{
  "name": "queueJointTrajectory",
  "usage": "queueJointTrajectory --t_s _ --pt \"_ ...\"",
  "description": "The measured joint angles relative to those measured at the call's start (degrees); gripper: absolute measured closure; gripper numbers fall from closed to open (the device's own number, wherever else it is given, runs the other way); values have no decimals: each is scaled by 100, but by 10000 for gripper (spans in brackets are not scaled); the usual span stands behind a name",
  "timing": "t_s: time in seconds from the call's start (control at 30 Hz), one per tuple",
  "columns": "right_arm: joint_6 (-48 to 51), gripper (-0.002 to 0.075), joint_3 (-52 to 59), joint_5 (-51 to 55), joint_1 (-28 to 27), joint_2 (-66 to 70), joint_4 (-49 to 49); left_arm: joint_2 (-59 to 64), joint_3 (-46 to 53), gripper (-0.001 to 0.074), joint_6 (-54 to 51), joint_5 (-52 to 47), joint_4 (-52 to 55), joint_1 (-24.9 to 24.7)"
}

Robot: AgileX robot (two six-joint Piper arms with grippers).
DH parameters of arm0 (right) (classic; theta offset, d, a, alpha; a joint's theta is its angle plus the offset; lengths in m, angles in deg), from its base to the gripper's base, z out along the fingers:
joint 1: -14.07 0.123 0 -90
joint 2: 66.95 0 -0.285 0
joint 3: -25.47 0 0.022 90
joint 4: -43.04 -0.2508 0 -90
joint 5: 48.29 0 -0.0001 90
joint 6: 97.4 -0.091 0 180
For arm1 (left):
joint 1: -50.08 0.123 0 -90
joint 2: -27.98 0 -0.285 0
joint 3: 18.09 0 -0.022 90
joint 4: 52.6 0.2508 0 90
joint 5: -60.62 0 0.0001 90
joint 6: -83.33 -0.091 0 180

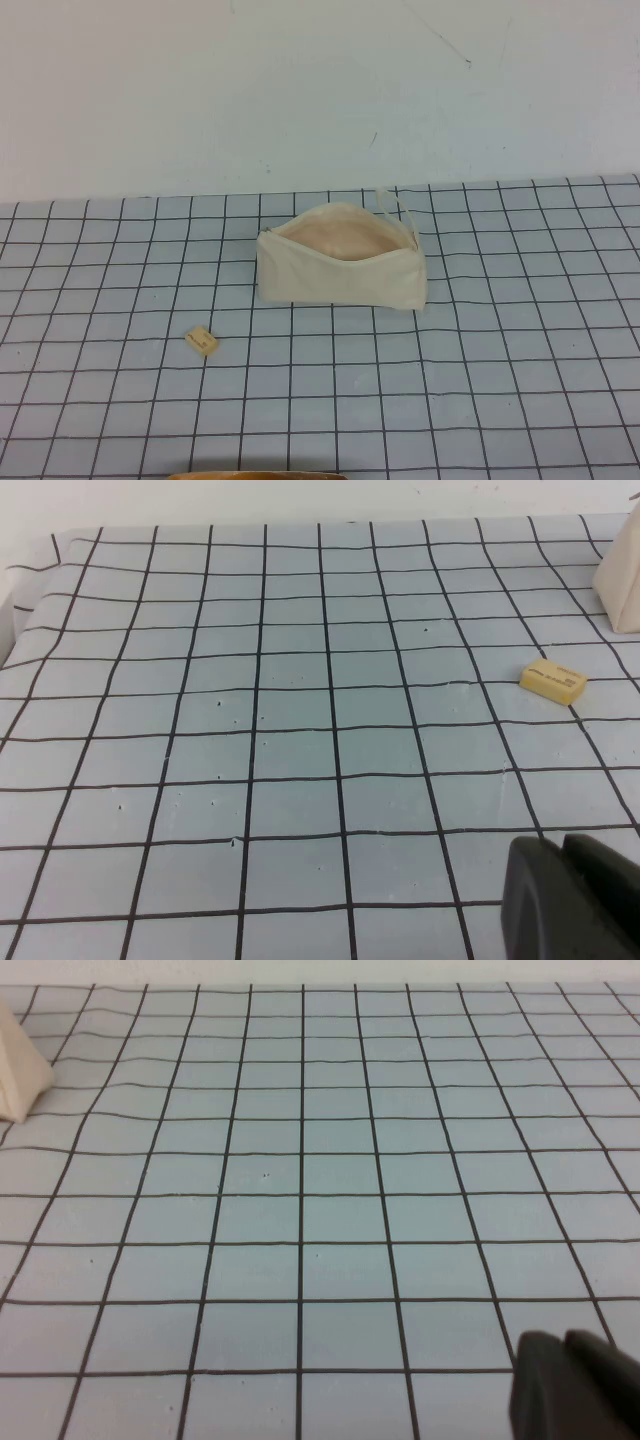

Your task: Put eraser into pencil case

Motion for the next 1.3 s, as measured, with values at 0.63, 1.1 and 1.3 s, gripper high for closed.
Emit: queueJointTrajectory --t_s 0.63,1.1,1.3 --pt "0 729 0 0 0 0 0 0 0 737 0 13 -55 0" --pt "0 729 0 0 0 0 0 0 33 737 678 862 -5093 0" --pt "0 729 0 0 0 0 0 0 33 737 449 1090 -5370 0"
